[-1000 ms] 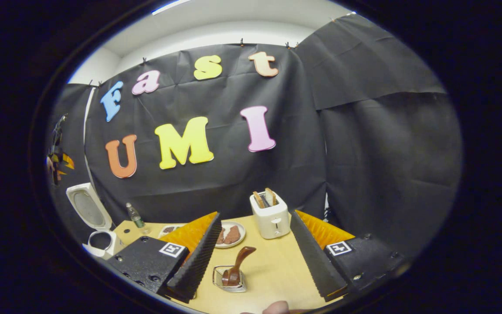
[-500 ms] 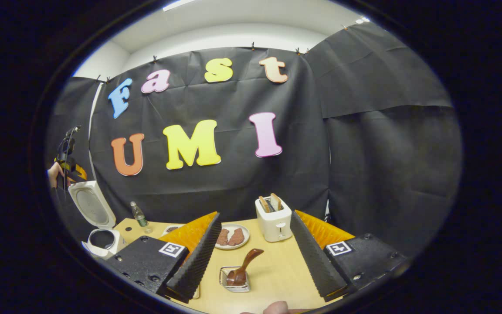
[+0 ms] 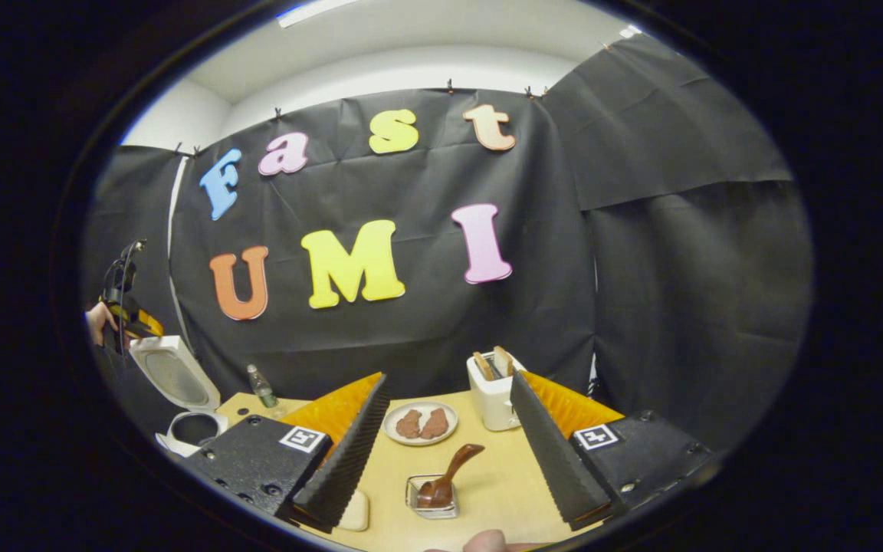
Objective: Close the left gripper, press the button to open the rice cooker; take a wooden spoon from the chopstick holder with the right hand, scoop a spoonful of rice and pour it into the rice cooker, then put the wooden spoon back into the chopstick holder.
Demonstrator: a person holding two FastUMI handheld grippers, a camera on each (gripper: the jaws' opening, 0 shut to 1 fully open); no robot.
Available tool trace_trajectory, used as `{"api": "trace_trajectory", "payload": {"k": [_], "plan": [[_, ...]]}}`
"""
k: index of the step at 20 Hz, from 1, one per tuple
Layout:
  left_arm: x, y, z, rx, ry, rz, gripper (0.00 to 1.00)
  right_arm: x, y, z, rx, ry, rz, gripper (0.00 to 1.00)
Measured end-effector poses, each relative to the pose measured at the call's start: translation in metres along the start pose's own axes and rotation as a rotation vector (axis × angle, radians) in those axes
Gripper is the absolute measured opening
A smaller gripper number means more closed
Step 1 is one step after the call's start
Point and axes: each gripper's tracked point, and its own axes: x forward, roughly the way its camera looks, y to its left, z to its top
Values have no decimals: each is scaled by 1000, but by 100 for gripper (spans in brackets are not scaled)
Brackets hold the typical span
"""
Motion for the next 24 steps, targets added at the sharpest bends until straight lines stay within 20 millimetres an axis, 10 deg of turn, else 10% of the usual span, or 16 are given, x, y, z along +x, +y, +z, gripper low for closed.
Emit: {"api": "trace_trajectory", "payload": {"k": [11,24], "plan": [[-65,-20,-172,-54,228,0,97,8,42,-21,-33,69,200,100],[-46,-13,-242,-141,323,56,100,2,81,-53,-6,174,340,100]]}}
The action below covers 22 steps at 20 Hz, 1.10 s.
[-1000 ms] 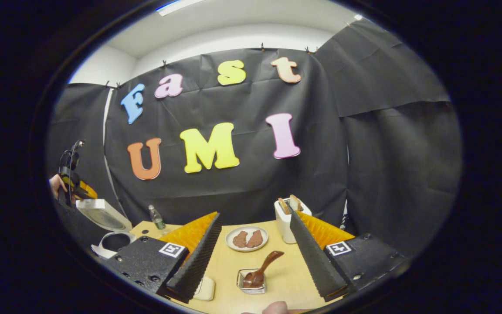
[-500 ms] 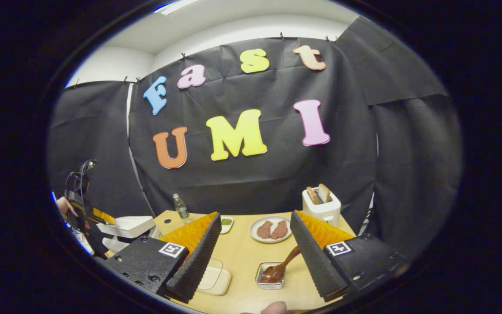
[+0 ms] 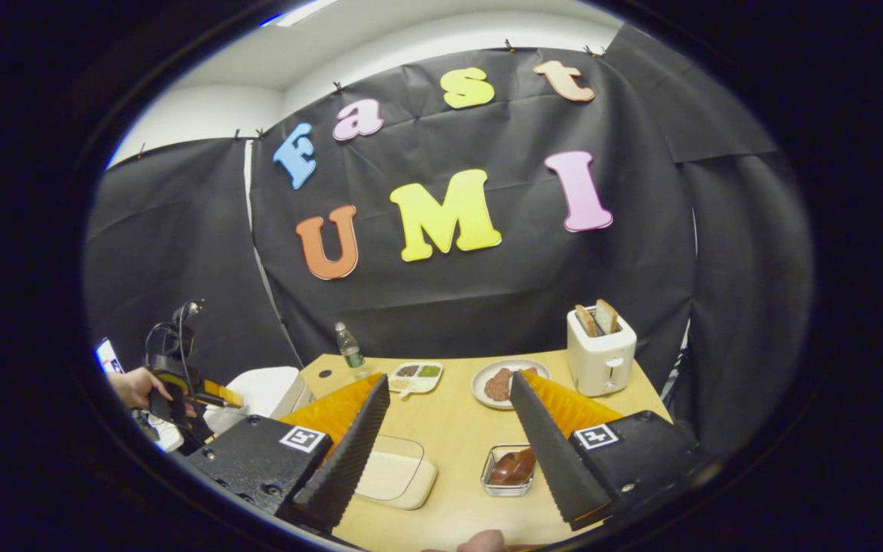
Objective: Close the left gripper, press the button to open the rice cooker; take a wooden spoon from the chopstick holder with the right hand, scoop a spoonful of rice and pour it into the rice cooker, then put the wooden spoon back into the chopstick holder.
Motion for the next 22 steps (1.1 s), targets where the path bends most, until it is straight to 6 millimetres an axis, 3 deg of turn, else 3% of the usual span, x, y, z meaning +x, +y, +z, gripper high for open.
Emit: {"api": "trace_trajectory", "payload": {"k": [1,2,3,4,5,6,7,10,11,14,17,22], "plan": [[1,0,0,2,-3,2,96,-1,2,0,5,0,0,100],[3,0,-1,11,1,7,96,-1,4,-1,9,1,0,96],[4,3,-4,30,9,24,96,-1,6,-3,12,5,1,100],[6,8,-5,41,13,51,100,-1,8,-5,13,8,0,100],[3,10,-5,46,5,66,96,-1,9,-7,15,13,-2,95],[4,9,-2,53,0,65,97,-1,11,-10,20,17,-2,100],[3,9,-4,51,-1,63,98,-2,14,-13,27,20,-2,96],[10,4,-5,97,-37,56,99,0,21,-29,55,45,0,100],[11,1,-3,102,-52,53,98,0,25,-36,67,62,8,95],[11,0,-3,104,-83,46,100,0,35,-48,69,97,36,100],[12,2,8,125,-176,42,98,-3,43,-36,56,76,49,100],[4,2,7,78,-178,25,98,-23,53,-22,18,22,8,100]]}}
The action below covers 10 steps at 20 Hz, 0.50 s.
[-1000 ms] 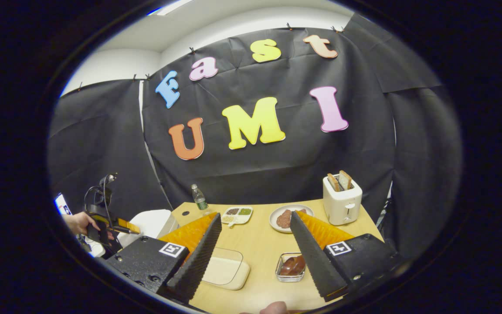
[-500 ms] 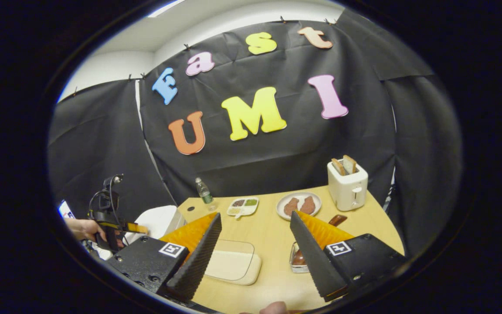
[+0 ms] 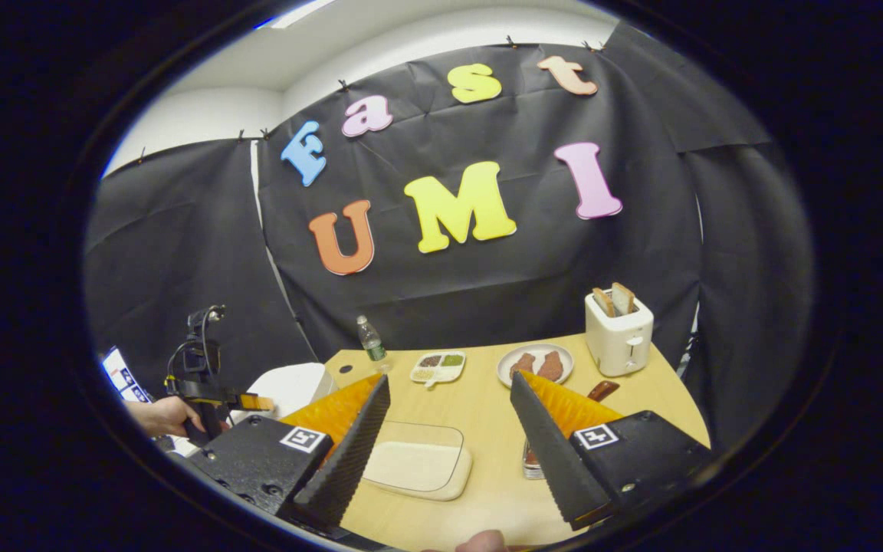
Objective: Close the left gripper, press the button to open the rice cooker; take a wooden spoon from the chopstick holder with the right hand, scoop a spoonful of rice and pour it into the rice cooker, then put the wooden spoon back into the chopstick holder.
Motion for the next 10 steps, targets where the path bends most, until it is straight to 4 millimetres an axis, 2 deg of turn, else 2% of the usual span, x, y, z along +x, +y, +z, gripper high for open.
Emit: {"api": "trace_trajectory", "payload": {"k": [1,2,4,5,8,9,10], "plan": [[-4,-1,4,-6,-26,-15,98,-4,3,-1,-8,0,-9,96],[-7,-3,9,-12,-54,-31,97,-8,8,-1,-14,-4,-15,100],[-17,-4,21,-30,-118,-61,96,-15,18,0,-28,-11,-26,95],[-26,-8,29,-38,-151,-80,95,-20,24,1,-41,-15,-30,100],[-73,-12,56,-19,-279,-128,95,-34,49,14,-76,-59,-36,100],[-91,-12,65,0,-329,-136,95,-40,58,18,-89,-76,-39,95],[-110,-12,75,20,-381,-143,94,-46,67,21,-100,-91,-45,96]]}}
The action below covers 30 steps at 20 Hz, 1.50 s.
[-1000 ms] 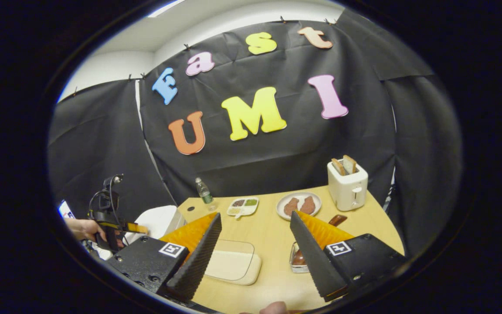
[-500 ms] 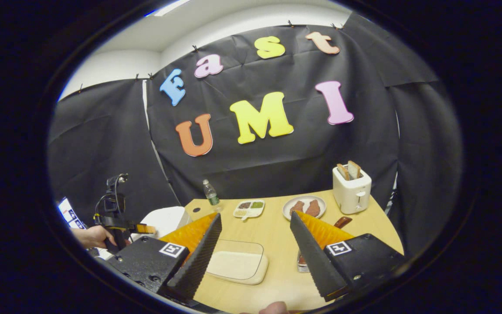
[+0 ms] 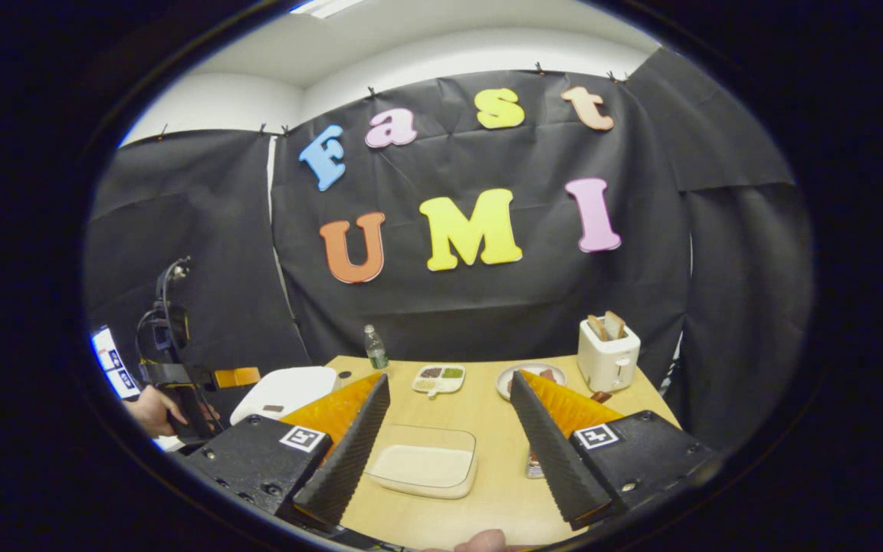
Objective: Close the left gripper, press the button to open the rice cooker; take a wooden spoon from the chopstick holder with the right hand, scoop a spoonful of rice and pour it into the rice cooker, then put the wooden spoon back into the chopstick holder.
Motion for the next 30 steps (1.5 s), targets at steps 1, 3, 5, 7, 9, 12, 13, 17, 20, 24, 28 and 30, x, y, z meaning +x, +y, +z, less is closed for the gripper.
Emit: {"api": "trace_trajectory", "payload": {"k": [1,3,5,7,9,12,13,17,20,24,28,30], "plan": [[-16,-5,15,17,-52,-19,94,-7,7,5,-9,-12,-10,96],[-49,-17,33,40,-125,-55,95,-23,21,14,-24,-40,-38,100],[-83,-38,41,58,-181,-127,95,-40,31,20,-41,-61,-84,96],[-115,-51,45,68,-228,-185,94,-60,42,24,-58,-80,-121,100],[-145,-65,49,76,-267,-244,94,-80,51,29,-74,-102,-151,100],[-180,-63,54,136,-332,-263,94,-106,71,29,-101,-127,-165,100],[-194,-62,55,151,-350,-267,94,-114,76,30,-115,-139,-170,96],[-219,-57,56,98,-361,-261,94,-126,101,26,-126,-160,-161,100],[-227,-47,58,95,-358,-256,94,-125,115,24,-113,-144,-134,100],[-228,-33,60,98,-358,-228,94,-122,124,19,-84,-132,-121,96],[-228,-29,57,95,-338,-228,84,-121,125,23,-81,-138,-126,100],[-230,-29,58,106,-344,-229,94,-122,125,22,-75,-143,-130,100]]}}
